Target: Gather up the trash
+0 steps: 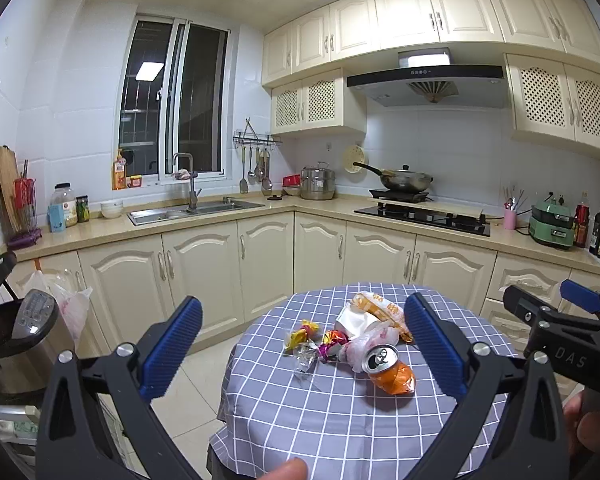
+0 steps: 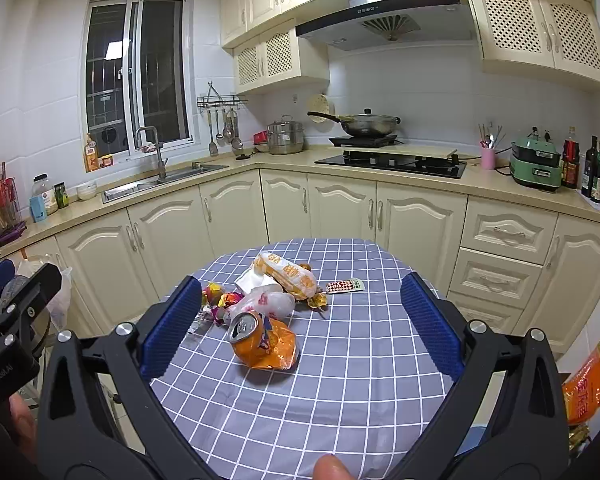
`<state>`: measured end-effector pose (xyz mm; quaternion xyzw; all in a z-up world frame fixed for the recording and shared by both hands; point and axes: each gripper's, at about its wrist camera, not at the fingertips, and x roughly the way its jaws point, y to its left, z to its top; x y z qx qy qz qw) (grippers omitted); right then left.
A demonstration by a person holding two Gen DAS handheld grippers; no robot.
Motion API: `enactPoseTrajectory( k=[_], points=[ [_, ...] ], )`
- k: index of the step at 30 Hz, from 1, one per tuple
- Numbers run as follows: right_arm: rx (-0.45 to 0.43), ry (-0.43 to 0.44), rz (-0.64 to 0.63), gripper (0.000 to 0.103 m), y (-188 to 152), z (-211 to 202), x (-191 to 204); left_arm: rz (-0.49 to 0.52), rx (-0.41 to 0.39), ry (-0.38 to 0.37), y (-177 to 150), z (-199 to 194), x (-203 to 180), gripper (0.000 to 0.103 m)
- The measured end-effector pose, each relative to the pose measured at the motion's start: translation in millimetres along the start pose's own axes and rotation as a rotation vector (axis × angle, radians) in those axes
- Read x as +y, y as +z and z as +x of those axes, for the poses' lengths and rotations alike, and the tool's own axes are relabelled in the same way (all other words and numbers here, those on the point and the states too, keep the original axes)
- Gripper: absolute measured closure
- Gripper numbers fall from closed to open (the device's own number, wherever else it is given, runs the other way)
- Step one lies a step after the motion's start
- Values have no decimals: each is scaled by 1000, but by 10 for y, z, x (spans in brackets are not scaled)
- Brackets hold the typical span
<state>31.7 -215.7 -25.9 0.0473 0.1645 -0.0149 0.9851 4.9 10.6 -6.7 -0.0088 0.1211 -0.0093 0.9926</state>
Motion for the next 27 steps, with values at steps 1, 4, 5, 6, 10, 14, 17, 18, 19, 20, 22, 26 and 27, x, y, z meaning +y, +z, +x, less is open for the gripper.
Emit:
enactPoseTrajectory(
  k=[1,4,5,6,10,14,17,18,19,20,22,26,27],
  points=[
    [0,-1,-2,6,-1,3,7,-8,-2,-3,-4,0,22,4],
    [-1,0,-2,6,-17,16,32,-22,-3,-18,13,10,4,4],
    [-1,-2,-4,6,-17,20,33,-27,-2,-20,8,17,11,4],
    [-2,-3,-4,6,-18,18,33,-31,-2,-24,4,23,20,4],
    [0,-6,-6,6,-20,35,37,-42,2,-35,-11,54,42,4],
    [-3,-4,-14,6,-21,35,59,-51,-5,-33,-42,50,34,4],
    [-1,0,-17,6,-10,44,70,-53,-4,-33,-48,60,37,4],
    [-2,3,-17,6,-14,46,75,-52,-4,-31,-47,61,37,4],
    [-2,4,-17,6,-13,50,79,-52,-5,-30,-49,66,37,4],
    [-2,5,-18,6,-14,54,82,-51,-4,-29,-51,73,38,4],
    [0,7,-19,6,-17,68,81,-51,-5,-27,-62,73,47,4],
    [10,16,-16,6,-24,135,61,-44,-1,-19,-85,121,47,4],
    [14,19,-15,6,-36,164,57,-43,1,-20,-80,136,46,4]
  ],
)
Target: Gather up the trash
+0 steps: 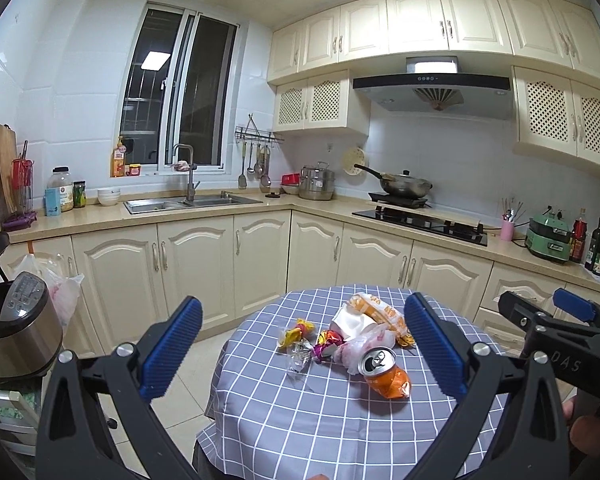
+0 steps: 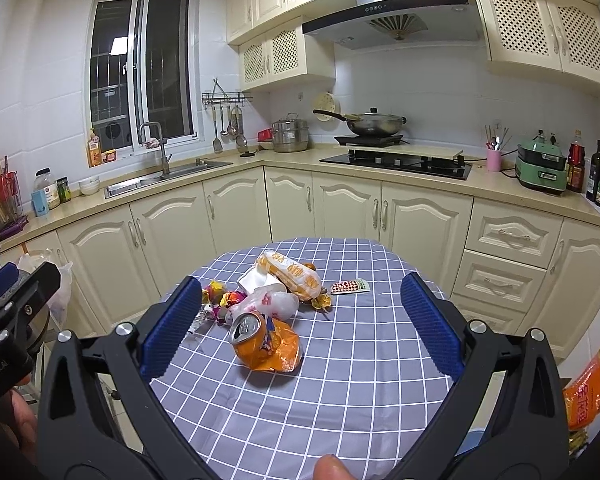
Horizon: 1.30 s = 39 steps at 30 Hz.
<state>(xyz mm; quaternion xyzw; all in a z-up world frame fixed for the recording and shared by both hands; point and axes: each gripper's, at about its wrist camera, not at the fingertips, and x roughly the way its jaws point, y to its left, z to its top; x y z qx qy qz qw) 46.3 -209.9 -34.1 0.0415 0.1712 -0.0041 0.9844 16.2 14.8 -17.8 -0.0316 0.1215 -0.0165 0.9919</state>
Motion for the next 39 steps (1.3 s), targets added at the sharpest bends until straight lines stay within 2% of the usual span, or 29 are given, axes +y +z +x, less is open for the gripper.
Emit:
enactPoseTrajectory(
  k=[12,16,20,24,29,30,32,33,38,39],
  points=[
    [93,28,-21,6,-185,486,-17,22,63,29,-208,373,21,4],
    [191,53,-76,6,-398,849,25,16,118,44,-378,576,69,4],
    [302,125,-149,6,-652,1209,161,10,178,60,-567,801,134,4],
    [369,162,-218,6,-835,1522,335,7,235,68,-762,1009,179,4],
    [405,182,-266,6,-954,1904,490,-1,287,82,-940,1201,258,4],
    [412,184,-268,8,-964,1980,502,-1,292,85,-964,1225,278,4],
    [433,189,-262,29,-994,2093,494,2,307,92,-1004,1279,306,4],
    [446,194,-248,52,-1004,2128,473,3,315,95,-1030,1316,322,4],
    [413,195,-192,63,-978,2075,310,30,350,81,-1090,1515,296,4],
    [402,189,-169,69,-958,2040,233,40,353,81,-1098,1553,272,4]
  ],
)
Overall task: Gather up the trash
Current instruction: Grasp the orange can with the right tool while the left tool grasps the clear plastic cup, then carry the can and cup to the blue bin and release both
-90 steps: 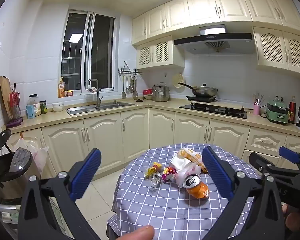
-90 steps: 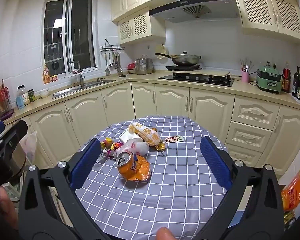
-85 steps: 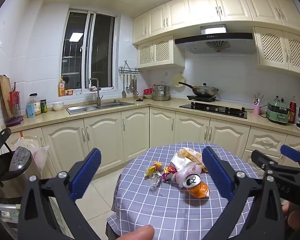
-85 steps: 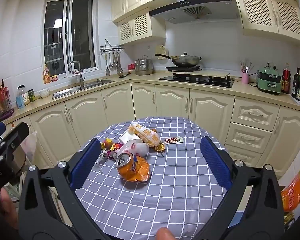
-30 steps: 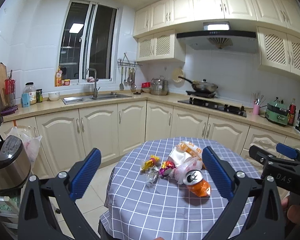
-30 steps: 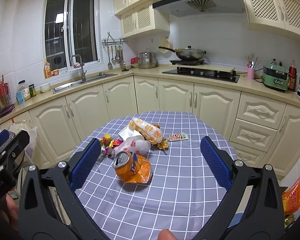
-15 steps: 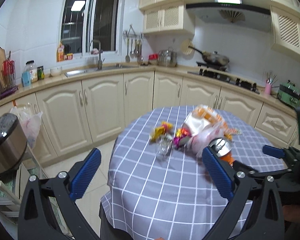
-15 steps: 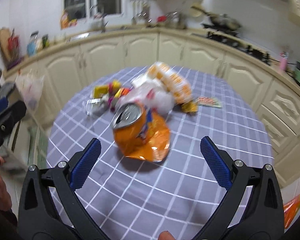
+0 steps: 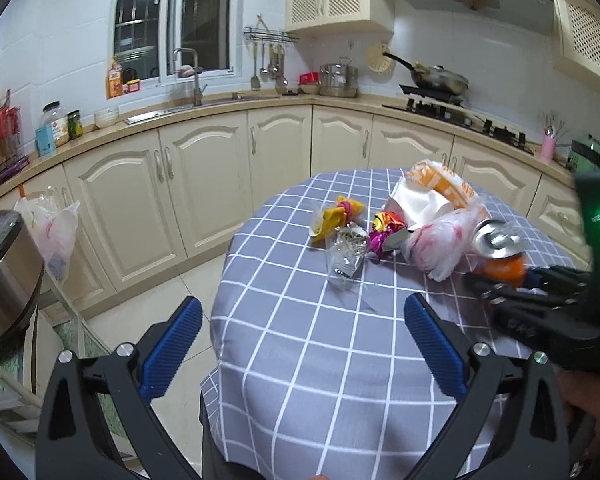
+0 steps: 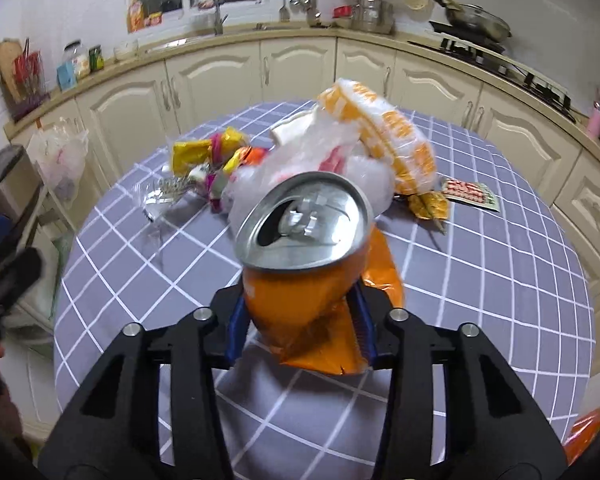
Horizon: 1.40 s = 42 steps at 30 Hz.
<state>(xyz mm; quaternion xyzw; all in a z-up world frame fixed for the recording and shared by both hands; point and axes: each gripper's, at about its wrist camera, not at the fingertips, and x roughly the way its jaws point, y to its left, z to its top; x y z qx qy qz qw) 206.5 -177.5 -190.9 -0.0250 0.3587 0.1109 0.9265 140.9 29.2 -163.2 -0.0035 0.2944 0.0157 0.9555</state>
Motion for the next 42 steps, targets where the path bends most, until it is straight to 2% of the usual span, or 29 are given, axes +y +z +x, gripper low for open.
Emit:
enactPoseTrajectory(
  k=[1,2,12,14,15,16,17,18,19,23,27,31,34,37,42],
  points=[
    [-6,2,18,82,-9,-43,-56,15,1,0,19,50,-31,4],
    [-7,10,34,87,-13,-70,-107,29,-1,0,47,104,-60,4],
    [-48,52,144,87,-81,-315,-428,170,95,30,335,932,-260,4],
    [-59,51,156,87,-96,-379,-484,187,155,42,384,1165,-272,5],
    [-62,51,162,87,-109,-398,-493,184,171,24,407,1224,-275,7],
    [-66,50,169,87,-116,-424,-520,177,187,-1,442,1286,-270,25],
    [-68,46,173,87,-118,-442,-541,173,209,-17,469,1349,-269,54],
    [-71,44,181,87,-130,-477,-573,165,229,-33,480,1389,-263,64],
    [-75,44,188,87,-133,-500,-600,151,239,-53,478,1411,-245,65],
    [-97,38,212,87,-183,-631,-700,86,238,-121,380,1300,-152,70],
    [-124,37,236,87,-206,-779,-804,45,202,-147,238,1009,-116,70],
    [-160,42,258,87,-227,-961,-940,44,135,-154,251,663,-164,70],
    [-185,44,278,87,-235,-1093,-1074,42,71,-142,330,405,-243,70],
    [-211,43,300,87,-267,-1233,-1213,41,10,-178,423,137,-373,70],
    [-251,17,349,87,-356,-1501,-1519,92,-54,-289,527,-197,-792,70]
  ],
)
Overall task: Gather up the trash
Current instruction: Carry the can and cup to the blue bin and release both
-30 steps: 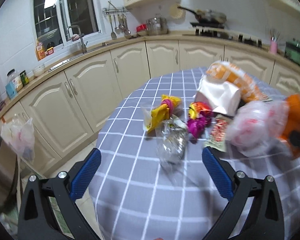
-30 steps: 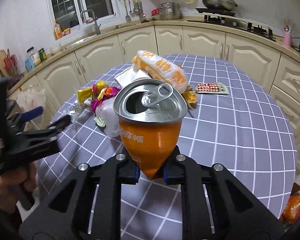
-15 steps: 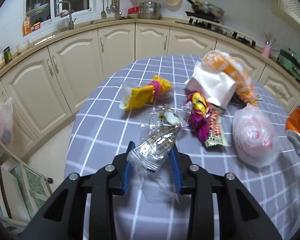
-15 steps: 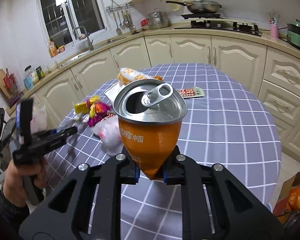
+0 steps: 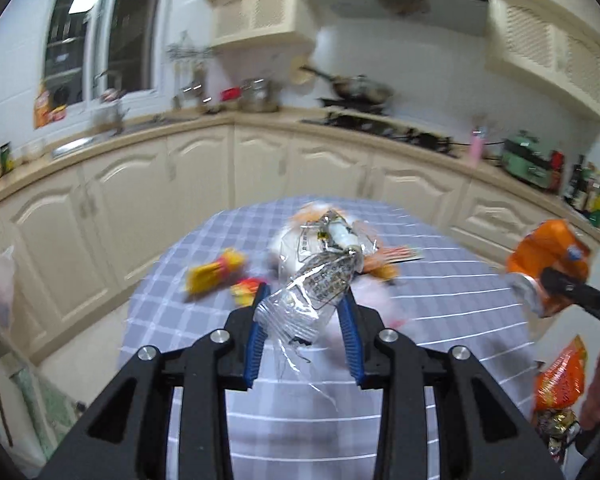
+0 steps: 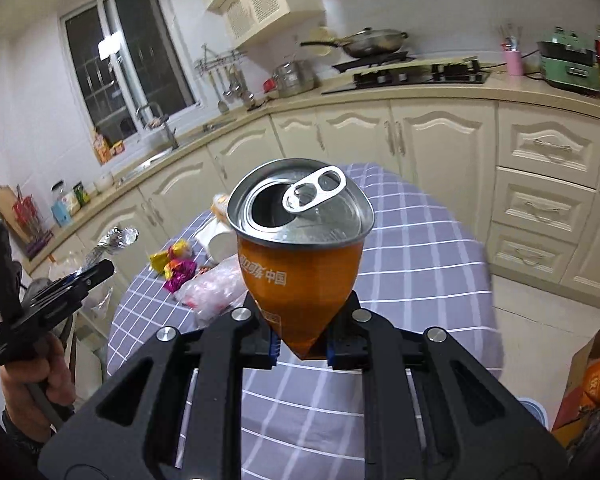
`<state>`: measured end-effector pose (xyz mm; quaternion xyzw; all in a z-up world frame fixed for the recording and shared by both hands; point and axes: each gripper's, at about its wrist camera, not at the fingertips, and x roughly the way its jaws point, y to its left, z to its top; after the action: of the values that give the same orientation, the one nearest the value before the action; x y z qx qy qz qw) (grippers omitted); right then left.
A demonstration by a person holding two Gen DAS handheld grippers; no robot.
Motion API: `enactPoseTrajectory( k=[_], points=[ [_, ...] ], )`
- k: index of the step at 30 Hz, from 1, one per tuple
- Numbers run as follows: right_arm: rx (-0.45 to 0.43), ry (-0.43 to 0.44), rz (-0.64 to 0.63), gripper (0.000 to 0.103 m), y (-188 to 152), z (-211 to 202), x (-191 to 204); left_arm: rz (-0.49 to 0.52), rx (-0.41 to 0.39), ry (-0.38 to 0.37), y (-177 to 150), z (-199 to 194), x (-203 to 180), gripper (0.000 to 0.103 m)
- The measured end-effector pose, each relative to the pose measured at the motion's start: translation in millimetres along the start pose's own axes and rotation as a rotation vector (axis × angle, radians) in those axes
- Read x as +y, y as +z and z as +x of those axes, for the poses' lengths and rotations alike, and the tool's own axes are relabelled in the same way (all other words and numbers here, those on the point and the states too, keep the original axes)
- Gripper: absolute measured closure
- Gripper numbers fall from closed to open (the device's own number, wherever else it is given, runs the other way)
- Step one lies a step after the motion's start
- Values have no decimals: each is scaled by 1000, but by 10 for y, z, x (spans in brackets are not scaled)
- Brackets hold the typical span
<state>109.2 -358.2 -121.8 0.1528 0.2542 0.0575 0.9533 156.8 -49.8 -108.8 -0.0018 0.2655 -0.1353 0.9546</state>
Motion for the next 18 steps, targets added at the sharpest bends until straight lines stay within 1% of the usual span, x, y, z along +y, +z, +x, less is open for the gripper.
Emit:
enactPoseTrajectory(
  k=[2,6,7,10,13,15,17,18],
  points=[
    [-14,-16,27,87,17,-134,-177,23,-8,-48,38,-12,-213,70],
    [-31,-67,80,87,5,-380,-568,70,-5,-173,45,23,-796,70],
    [-34,-83,95,87,-11,-443,-682,82,-1,-195,31,44,-911,70],
    [-43,-154,148,87,-80,-648,-1056,122,28,-298,-39,144,-1431,70],
    [-41,-238,209,87,-210,-856,-1479,176,71,-389,-178,278,-1958,70],
    [-20,-294,260,87,-349,-956,-1786,213,117,-446,-310,377,-2295,70],
    [3,-331,303,87,-495,-995,-2034,246,157,-490,-460,478,-2543,70],
    [26,-360,333,87,-619,-1010,-2196,271,188,-517,-567,552,-2730,70]
  ],
)
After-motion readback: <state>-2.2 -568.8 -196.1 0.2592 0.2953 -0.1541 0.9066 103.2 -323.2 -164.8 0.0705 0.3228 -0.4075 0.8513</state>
